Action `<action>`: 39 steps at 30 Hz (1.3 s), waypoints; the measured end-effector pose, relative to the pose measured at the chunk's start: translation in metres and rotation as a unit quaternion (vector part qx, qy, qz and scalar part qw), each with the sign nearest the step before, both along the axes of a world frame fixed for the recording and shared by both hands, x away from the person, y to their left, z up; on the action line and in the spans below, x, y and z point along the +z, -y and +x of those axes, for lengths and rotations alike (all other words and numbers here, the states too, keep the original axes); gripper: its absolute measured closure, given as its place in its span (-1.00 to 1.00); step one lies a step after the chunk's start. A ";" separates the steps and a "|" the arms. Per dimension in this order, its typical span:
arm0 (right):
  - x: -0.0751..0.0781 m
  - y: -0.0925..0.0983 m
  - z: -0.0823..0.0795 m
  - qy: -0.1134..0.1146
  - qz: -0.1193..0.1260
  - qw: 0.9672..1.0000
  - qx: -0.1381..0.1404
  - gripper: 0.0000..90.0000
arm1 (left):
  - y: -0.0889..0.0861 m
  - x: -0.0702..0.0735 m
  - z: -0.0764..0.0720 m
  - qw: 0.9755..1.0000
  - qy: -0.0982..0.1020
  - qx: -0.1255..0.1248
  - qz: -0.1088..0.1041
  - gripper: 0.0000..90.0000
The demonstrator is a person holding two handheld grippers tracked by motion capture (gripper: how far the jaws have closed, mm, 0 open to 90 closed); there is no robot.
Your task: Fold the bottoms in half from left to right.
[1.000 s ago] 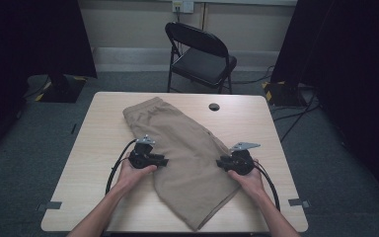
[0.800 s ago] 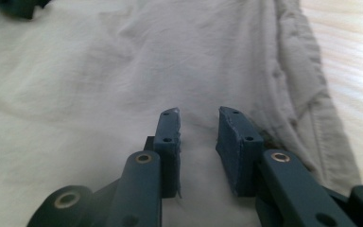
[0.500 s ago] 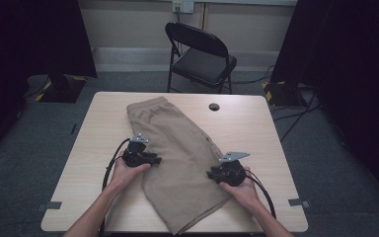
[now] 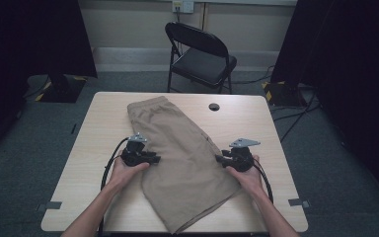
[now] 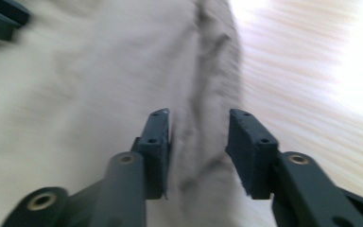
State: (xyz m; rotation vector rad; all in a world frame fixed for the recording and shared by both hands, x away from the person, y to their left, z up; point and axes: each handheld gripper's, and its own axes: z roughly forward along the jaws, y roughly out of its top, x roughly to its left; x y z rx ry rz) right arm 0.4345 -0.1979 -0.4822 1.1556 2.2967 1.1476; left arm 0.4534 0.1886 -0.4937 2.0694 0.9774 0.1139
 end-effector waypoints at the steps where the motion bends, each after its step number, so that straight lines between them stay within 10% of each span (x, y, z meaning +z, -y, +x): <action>1: -0.002 0.002 0.001 -0.007 0.000 1.000 -0.001 0.32 | 0.000 0.000 0.000 1.000 0.000 0.000 0.000 0.45; 11: -0.011 -0.003 -0.001 -0.031 -0.017 0.999 0.027 0.88 | -0.002 -0.001 0.003 1.000 0.007 0.013 -0.003 0.45; 31: -0.006 -0.039 -0.066 -0.056 -0.031 0.989 0.135 0.81 | -0.001 -0.003 0.011 1.000 0.018 0.023 -0.007 0.37; 39: 0.020 -0.022 -0.042 -0.005 0.047 0.996 0.080 0.60 | 0.016 -0.002 0.009 1.000 0.007 -0.007 -0.017 0.35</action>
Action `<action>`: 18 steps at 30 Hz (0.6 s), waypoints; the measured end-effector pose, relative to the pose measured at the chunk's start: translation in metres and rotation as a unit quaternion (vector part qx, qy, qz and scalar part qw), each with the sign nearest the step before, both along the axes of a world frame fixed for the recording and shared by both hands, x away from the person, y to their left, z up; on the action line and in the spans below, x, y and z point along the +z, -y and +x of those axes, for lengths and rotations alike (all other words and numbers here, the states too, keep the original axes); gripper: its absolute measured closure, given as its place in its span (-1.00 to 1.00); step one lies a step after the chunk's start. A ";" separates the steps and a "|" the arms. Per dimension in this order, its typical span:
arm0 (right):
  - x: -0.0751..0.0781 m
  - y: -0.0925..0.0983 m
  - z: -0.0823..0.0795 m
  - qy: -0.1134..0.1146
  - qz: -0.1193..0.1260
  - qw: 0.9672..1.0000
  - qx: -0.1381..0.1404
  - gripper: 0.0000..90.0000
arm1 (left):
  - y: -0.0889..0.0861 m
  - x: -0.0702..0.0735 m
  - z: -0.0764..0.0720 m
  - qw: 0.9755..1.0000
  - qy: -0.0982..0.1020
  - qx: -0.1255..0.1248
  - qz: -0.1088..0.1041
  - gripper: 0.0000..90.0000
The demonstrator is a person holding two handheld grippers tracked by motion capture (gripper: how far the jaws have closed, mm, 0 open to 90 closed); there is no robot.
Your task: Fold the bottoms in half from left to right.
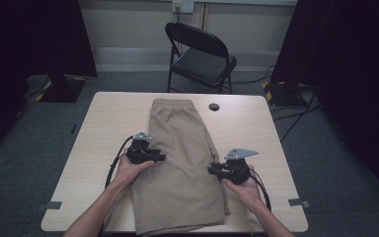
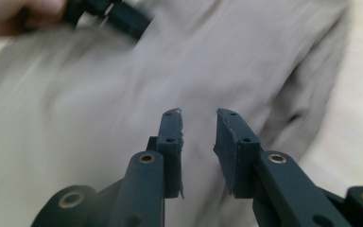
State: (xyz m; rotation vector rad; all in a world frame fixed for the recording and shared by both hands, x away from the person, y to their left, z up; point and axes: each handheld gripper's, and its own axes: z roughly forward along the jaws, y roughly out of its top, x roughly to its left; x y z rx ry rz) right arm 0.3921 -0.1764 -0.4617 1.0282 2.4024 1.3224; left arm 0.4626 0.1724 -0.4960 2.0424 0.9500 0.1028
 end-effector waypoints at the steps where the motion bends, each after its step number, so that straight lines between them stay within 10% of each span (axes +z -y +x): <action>1: 0.003 -0.003 0.015 0.013 0.001 1.000 -0.015 0.59 | 0.001 0.001 0.000 1.000 0.003 0.006 0.000 0.35; 6: -0.002 -0.015 0.049 0.019 0.000 1.000 -0.020 0.67 | -0.004 0.015 -0.007 1.000 0.009 0.002 -0.015 0.44; 10: -0.018 -0.023 0.062 0.004 -0.029 0.999 -0.022 0.71 | -0.001 0.015 -0.022 0.999 0.005 -0.040 0.020 0.49; 18: -0.033 -0.020 0.064 -0.018 -0.059 0.998 -0.032 0.73 | -0.009 0.005 -0.017 0.999 -0.006 -0.015 0.035 0.51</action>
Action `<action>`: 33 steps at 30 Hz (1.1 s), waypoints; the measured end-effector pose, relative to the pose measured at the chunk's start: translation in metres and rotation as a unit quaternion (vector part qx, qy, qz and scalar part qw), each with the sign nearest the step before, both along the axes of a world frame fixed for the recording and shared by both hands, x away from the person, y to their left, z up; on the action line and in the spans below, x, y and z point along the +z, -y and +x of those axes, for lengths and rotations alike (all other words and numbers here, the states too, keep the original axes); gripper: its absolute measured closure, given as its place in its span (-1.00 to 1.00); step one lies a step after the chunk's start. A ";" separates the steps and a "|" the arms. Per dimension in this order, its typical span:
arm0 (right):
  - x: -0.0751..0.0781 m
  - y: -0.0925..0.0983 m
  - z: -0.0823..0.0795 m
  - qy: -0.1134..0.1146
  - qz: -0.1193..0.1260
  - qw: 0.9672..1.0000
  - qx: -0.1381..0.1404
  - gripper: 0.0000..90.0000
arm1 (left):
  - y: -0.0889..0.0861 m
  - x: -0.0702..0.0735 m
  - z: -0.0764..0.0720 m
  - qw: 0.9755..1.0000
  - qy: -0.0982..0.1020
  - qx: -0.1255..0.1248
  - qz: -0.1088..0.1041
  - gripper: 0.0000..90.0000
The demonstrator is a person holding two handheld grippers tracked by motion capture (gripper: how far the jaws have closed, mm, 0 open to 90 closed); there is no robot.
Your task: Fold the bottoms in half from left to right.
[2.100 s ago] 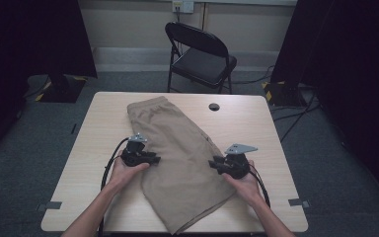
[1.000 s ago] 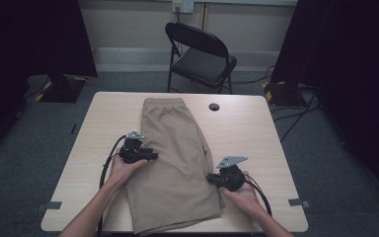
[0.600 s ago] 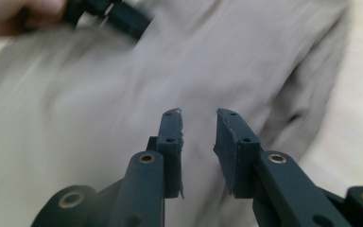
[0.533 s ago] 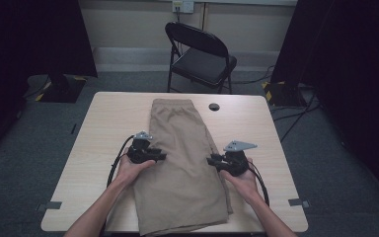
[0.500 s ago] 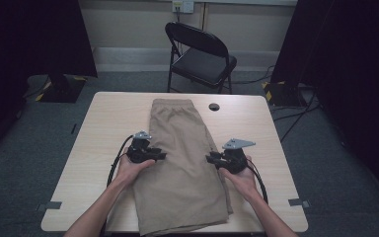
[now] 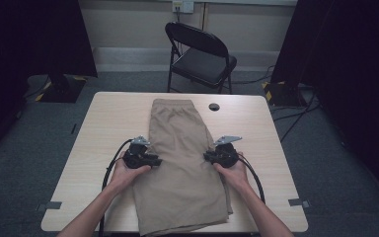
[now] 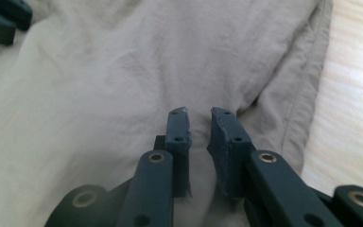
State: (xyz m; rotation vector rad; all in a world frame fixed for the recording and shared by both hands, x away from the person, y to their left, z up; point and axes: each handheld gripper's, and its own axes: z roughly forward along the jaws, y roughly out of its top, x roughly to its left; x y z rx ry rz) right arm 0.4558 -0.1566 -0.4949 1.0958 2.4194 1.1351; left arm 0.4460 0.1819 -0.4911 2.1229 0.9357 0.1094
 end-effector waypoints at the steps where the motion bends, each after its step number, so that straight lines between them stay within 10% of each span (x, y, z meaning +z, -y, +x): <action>1: 0.001 0.000 -0.001 -0.001 -0.003 1.000 0.000 0.73 | -0.002 -0.001 0.001 1.000 0.001 0.002 -0.004 0.51; 6: 0.003 0.002 -0.012 -0.002 -0.017 1.000 0.008 0.73 | -0.001 0.000 0.004 1.000 0.006 0.003 0.004 0.54; 9: 0.005 0.005 -0.021 -0.004 -0.027 1.000 0.012 0.72 | 0.000 0.006 0.008 1.000 0.016 -0.010 -0.025 0.56; 15: 0.013 0.008 -0.006 0.010 0.021 1.000 -0.004 0.94 | -0.007 0.012 0.023 0.998 0.029 0.021 -0.047 0.69; 17: 0.010 0.008 -0.003 0.004 0.015 1.000 -0.002 0.97 | -0.013 -0.002 0.027 0.999 0.012 0.029 -0.015 0.74; 33: 0.000 0.012 0.002 0.022 -0.026 0.999 -0.022 1.00 | -0.018 -0.007 0.031 0.999 0.026 0.036 -0.018 0.83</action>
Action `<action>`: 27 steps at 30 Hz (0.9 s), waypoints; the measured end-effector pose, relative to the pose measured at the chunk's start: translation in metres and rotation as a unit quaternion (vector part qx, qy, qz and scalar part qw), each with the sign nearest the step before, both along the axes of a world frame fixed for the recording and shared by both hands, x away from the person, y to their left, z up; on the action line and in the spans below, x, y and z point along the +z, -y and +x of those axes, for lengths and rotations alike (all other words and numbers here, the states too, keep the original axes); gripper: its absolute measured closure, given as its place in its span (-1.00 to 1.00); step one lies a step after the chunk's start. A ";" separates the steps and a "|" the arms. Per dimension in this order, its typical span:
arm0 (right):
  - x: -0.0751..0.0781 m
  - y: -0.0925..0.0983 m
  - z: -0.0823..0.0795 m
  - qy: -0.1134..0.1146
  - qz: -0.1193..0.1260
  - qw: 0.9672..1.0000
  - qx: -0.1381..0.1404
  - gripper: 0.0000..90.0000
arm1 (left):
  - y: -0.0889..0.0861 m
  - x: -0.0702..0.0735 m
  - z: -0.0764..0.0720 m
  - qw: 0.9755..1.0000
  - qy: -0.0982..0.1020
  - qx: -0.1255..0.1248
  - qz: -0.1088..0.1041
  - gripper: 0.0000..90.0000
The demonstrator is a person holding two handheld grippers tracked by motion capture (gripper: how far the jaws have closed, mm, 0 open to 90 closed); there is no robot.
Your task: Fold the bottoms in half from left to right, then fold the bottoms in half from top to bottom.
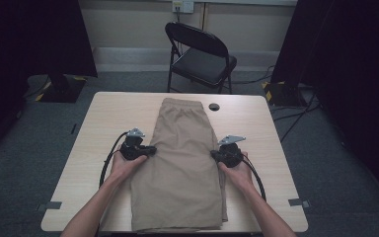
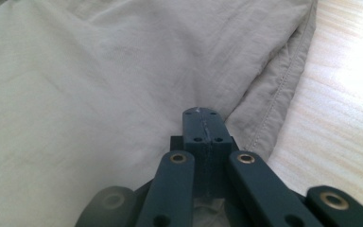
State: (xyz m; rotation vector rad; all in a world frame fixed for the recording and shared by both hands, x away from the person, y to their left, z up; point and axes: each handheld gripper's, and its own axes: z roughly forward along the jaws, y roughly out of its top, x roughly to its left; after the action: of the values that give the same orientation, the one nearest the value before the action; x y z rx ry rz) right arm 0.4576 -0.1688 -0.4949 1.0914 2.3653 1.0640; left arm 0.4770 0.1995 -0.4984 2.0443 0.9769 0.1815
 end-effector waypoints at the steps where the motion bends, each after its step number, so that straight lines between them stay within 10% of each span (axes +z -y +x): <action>1: 0.000 0.000 0.000 0.000 0.001 1.000 0.001 1.00 | -0.001 0.000 0.000 1.000 -0.002 0.001 -0.003 0.83; 15: 0.011 0.011 -0.005 -0.005 0.073 0.997 -0.004 0.71 | -0.022 0.032 -0.019 0.999 0.002 0.002 -0.036 0.83; 27: 0.041 0.005 -0.050 0.012 0.095 0.993 0.076 0.60 | -0.027 0.046 -0.053 0.998 0.005 -0.037 -0.049 0.74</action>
State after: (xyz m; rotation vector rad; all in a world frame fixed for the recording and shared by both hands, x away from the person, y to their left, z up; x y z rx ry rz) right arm 0.4072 -0.1739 -0.4537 0.9663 2.3977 1.3722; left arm 0.4238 0.2260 -0.4521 1.9840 0.8853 0.1019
